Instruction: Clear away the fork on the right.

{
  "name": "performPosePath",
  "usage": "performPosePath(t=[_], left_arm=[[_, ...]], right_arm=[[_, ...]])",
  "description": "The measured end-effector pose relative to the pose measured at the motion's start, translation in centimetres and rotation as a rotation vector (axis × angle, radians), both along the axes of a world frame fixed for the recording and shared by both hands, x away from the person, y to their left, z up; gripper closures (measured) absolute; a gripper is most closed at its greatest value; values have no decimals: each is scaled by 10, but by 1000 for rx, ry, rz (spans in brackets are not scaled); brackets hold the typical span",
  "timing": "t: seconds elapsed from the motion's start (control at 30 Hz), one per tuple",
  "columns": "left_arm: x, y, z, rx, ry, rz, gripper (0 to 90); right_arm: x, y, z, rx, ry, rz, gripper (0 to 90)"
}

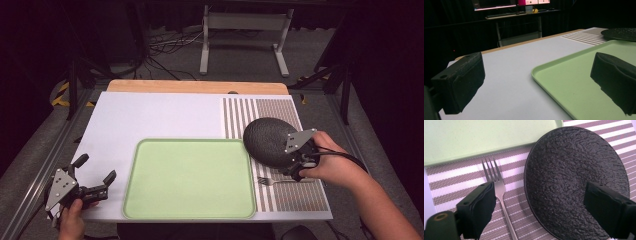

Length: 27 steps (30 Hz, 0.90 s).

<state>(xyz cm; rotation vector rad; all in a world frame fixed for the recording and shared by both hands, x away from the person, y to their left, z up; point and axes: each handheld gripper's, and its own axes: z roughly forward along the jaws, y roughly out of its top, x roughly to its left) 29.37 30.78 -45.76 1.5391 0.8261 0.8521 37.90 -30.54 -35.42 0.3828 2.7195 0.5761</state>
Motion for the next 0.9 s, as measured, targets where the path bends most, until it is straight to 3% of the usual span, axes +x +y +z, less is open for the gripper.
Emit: performPosePath(t=[0.13, 0.23, 0.4, 0.5, 0.63, 0.9], left_arm=[[0, 0, 0, -3, 0, 1, 1], [0, 0, 0, 1, 1, 0, 1], [0, 0, 0, 1, 1, 1, 1], [0, 0, 0, 0, 1, 2, 1], [0, 0, 0, 5, 2, 2, 1], [0, 0, 0, 1, 0, 3, 1]], right_arm=[[1, 0, 0, -5, 41, 12, 148], [1, 2, 0, -45, 49, 44, 146], [1, 4, -2, -101, 66, 37, 151], [1, 5, -3, -104, 87, 44, 172], [0, 9, -10, -164, 143, 81, 193], [2, 12, -15, -215, 166, 111, 209]])
